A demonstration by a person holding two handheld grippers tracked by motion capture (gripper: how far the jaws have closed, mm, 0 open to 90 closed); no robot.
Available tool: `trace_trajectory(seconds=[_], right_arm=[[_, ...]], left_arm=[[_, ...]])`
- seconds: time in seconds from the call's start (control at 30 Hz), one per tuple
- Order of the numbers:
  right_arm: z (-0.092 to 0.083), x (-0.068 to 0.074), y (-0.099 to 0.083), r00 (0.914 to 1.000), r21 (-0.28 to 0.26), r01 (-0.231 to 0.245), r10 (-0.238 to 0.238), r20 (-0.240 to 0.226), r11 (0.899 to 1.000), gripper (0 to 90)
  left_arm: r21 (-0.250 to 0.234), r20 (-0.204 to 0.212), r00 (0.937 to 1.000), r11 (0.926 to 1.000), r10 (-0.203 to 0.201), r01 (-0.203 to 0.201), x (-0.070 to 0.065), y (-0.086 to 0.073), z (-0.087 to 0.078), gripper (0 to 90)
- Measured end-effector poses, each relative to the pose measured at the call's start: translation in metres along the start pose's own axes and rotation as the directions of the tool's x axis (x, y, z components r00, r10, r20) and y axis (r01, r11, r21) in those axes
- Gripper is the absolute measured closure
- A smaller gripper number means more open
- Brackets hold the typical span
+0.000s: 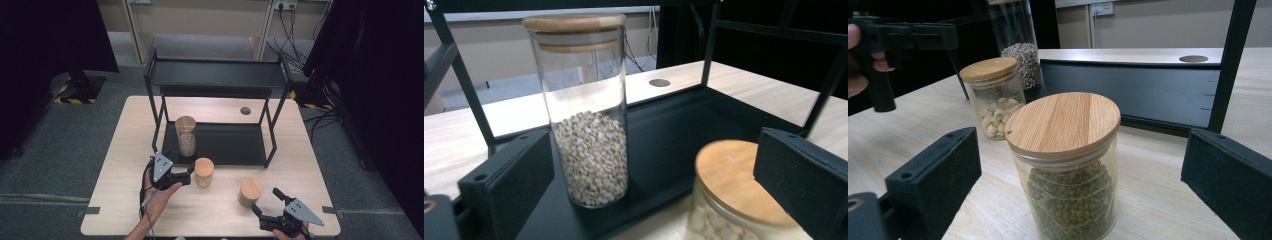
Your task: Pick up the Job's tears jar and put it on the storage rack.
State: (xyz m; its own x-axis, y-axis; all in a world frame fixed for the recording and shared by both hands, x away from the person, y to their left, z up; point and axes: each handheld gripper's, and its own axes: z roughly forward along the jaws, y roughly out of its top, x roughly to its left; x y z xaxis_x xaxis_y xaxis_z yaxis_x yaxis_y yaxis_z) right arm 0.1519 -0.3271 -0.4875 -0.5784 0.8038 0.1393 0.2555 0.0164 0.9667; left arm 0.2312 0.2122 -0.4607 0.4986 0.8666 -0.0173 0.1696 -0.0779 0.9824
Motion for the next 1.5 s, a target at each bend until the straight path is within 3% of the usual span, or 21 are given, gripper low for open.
trace_trajectory(seconds=[0.8,1.5], right_arm=[[0.001,0.0,0.0,1.0,0.0,-0.002,0.002,-0.001,1.0,2.8],[0.0,-0.001,0.0,1.0,-0.007,-0.008,0.008,0.002,1.0,2.8]], left_arm=[[0.0,0.081,0.9967,1.0,-0.004,0.004,-0.011,-0.017,-0.038,2.3],[0.028,0.117,0.9931,0.9996,-0.01,0.007,-0.019,-0.032,-0.052,2.3]])
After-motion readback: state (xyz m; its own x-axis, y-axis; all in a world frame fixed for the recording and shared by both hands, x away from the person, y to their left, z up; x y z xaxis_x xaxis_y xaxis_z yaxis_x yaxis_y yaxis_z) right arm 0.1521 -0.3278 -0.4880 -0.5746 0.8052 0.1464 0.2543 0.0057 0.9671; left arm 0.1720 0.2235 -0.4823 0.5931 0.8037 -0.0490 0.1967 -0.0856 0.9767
